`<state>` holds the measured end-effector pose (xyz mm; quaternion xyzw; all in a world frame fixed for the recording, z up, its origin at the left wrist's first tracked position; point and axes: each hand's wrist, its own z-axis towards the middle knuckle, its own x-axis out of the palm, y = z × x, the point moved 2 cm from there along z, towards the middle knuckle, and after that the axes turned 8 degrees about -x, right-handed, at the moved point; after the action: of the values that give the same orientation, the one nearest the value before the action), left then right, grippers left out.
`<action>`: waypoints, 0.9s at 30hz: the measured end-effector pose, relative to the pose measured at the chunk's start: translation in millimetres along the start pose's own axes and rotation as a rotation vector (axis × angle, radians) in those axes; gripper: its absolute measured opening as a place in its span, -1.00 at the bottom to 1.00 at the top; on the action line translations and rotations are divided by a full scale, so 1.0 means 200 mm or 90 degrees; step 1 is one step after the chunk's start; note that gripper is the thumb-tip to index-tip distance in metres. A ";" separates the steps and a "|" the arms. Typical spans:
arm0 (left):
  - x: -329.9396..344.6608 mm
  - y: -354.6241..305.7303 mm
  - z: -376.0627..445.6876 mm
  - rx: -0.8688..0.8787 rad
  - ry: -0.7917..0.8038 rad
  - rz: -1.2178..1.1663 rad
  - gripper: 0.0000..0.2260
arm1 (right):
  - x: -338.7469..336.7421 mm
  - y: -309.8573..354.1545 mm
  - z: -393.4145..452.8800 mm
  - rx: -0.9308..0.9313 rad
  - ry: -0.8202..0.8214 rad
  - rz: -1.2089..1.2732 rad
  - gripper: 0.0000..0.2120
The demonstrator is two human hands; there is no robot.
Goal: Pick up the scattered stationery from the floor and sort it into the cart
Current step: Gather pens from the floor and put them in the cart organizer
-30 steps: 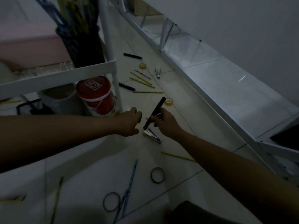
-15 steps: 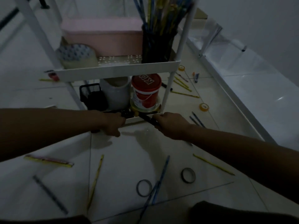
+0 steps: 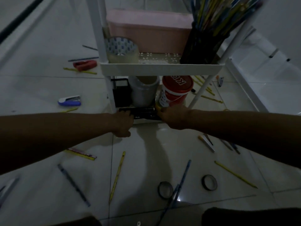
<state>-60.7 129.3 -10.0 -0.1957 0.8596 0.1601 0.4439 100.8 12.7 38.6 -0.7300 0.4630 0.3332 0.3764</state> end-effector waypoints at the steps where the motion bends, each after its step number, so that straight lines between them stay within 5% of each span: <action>1: 0.00 0.00 0.00 0.002 0.005 -0.010 -0.28 | -0.02 0.00 0.01 -0.016 0.021 -0.015 -0.68; 8: 0.02 -0.01 -0.02 -0.016 -0.042 -0.017 -0.11 | -0.10 -0.08 0.19 0.034 0.013 0.030 -0.73; 13: 0.00 -0.02 0.02 -0.037 -0.023 -0.018 -0.13 | -0.05 -0.01 0.22 0.117 -0.075 0.064 -0.69; 27: 0.02 -0.02 -0.02 -0.022 -0.052 0.039 -0.17 | -0.02 0.03 0.30 0.113 -0.220 0.112 -0.65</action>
<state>-63.1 123.1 -11.1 -0.1703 0.8435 0.1962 0.4701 84.7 63.3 11.1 -0.5829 0.4807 0.4431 0.4825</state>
